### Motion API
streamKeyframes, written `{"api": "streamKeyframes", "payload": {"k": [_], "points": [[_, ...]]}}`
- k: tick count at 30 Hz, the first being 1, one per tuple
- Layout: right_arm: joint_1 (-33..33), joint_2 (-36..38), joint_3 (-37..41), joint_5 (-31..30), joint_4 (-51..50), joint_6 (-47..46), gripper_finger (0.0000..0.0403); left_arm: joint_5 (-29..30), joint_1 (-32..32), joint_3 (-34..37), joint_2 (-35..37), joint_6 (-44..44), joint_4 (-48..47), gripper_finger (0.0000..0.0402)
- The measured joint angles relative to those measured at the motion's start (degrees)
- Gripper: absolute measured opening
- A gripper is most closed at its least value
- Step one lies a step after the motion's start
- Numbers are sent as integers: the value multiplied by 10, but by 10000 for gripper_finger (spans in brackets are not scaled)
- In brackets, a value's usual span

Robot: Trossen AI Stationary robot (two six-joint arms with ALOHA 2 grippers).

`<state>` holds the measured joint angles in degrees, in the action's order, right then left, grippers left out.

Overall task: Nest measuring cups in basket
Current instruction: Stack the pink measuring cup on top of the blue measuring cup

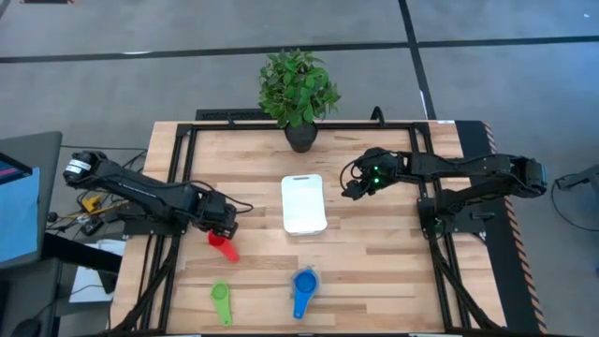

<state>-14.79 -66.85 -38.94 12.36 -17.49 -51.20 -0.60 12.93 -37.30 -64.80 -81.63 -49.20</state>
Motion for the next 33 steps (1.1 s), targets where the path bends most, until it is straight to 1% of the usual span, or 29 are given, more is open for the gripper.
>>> {"api": "streamKeyframes", "payload": {"k": [4, 8, 10, 14, 17, 19, 21, 25, 26, 29, 33], "points": [[0, 0, 0, 0, 0, -13, 260, -2, 8, -1, 0, -10, -43, 173], [2, 0, 0, 0, 0, -19, 260, -3, 33, 2, 0, -51, -70, 173], [2, 0, 0, -1, 0, -24, 260, -2, 43, 12, 0, -62, -51, 173], [2, 0, 0, -2, -1, -30, 260, -7, 52, 47, 0, -78, 19, 173], [2, 0, 0, -3, -1, -40, 260, -6, 53, 65, 0, -85, 34, 166], [2, 0, 0, -2, -2, -49, 260, -5, 53, 74, 0, -85, 35, 148], [2, 0, 0, -2, -3, -61, 260, 1, 53, 77, 0, -77, 36, 120], [5, 3, 0, -3, -6, -75, 260, 34, 40, 78, 0, -37, 40, 37], [5, 3, 0, -3, -6, -75, 260, 41, 32, 78, 0, -22, 43, 22], [3, 3, 0, -3, -7, -68, 260, 39, -4, 78, 0, 26, 72, 15], [-37, 2, 0, -2, -5, 1, 260, 50, -51, 66, -1, 116, 137, 7]]}}
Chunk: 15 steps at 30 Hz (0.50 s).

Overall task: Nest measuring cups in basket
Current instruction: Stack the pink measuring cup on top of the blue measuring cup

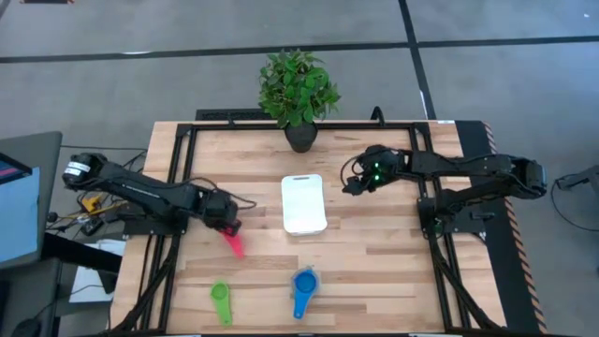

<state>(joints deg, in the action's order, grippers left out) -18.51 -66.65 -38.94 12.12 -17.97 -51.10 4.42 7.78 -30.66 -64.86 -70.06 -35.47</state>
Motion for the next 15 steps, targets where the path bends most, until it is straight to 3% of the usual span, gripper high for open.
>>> {"api": "streamKeyframes", "payload": {"k": [8, 15], "points": [[-152, -1, 0, 96, 7, 136, 260, 37, -83, -103, 0, 138, 17, 3], [-236, -1, 0, 147, 6, 236, 259, 51, -98, -200, -18, 219, -11, 2]]}}
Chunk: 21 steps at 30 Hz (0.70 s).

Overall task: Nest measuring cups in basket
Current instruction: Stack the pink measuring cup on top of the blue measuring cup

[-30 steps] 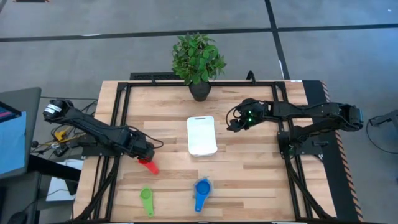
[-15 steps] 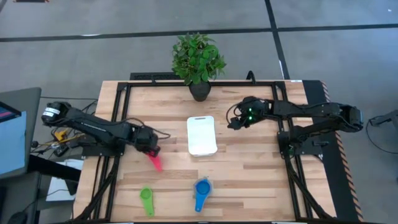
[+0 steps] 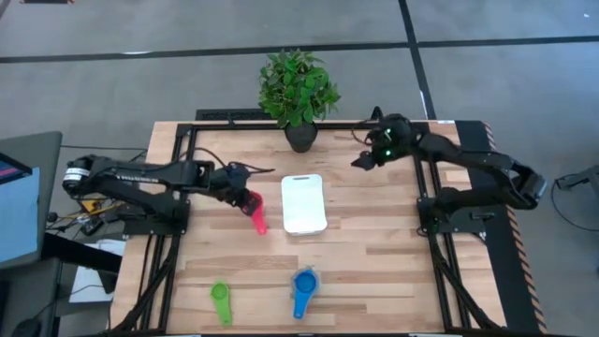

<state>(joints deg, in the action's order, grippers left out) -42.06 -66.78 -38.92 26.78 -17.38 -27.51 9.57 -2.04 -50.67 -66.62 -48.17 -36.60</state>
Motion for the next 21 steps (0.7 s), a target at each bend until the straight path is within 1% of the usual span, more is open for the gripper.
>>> {"api": "streamKeyframes", "payload": {"k": [2, 4, 7, 11, 16, 19, 21], "points": [[-12, 0, 0, 7, 0, 14, 259, 2, 0, -33, -24, 32, -1, 1], [-18, 0, 0, 12, 1, 23, 259, -11, 0, -66, -57, 78, 1, 1], [-22, 0, 0, 13, 3, 21, 259, -61, -2, -118, -118, 158, -10, 1], [-13, 1, 0, 8, -4, -8, 259, -109, -10, -179, -187, 199, -46, 1], [46, 9, 0, -20, -15, -86, 260, -123, -10, -230, -227, 256, -59, 1], [108, 23, 0, -79, -20, -134, 259, -123, -12, -242, -234, 284, -47, 0], [145, 28, 0, -122, -21, -162, 260, -121, -17, -242, -235, 291, -21, 1]]}}
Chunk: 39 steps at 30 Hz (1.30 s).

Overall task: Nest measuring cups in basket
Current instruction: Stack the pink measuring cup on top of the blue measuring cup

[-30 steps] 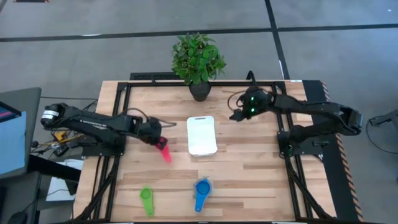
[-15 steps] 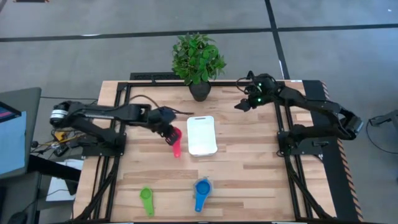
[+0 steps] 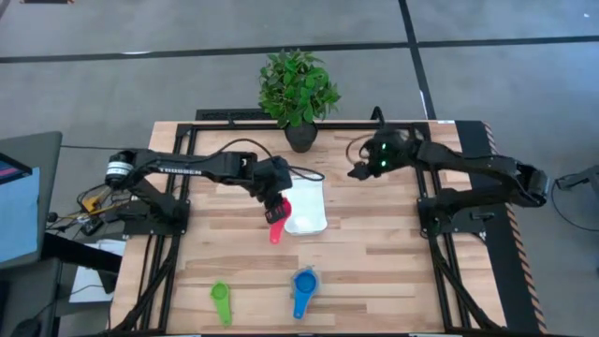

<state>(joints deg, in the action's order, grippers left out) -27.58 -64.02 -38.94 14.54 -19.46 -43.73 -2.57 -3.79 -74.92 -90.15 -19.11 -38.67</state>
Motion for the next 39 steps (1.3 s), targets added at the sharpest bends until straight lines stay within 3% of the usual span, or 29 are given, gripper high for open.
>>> {"api": "streamKeyframes", "payload": {"k": [5, 19, 29, 39], "points": [[62, 4, 0, -61, -15, -79, 260, -17, 7, 1, -11, -49, 62, 1], [249, 3, -1, -205, -95, -300, 260, 2, 135, -3, -80, -104, 179, 1], [333, 3, -1, -252, -78, -408, 260, 20, 189, -2, -94, -133, 228, 1], [349, 3, -1, -253, -75, -435, 260, 59, 226, -3, -107, -175, 259, 4]]}}
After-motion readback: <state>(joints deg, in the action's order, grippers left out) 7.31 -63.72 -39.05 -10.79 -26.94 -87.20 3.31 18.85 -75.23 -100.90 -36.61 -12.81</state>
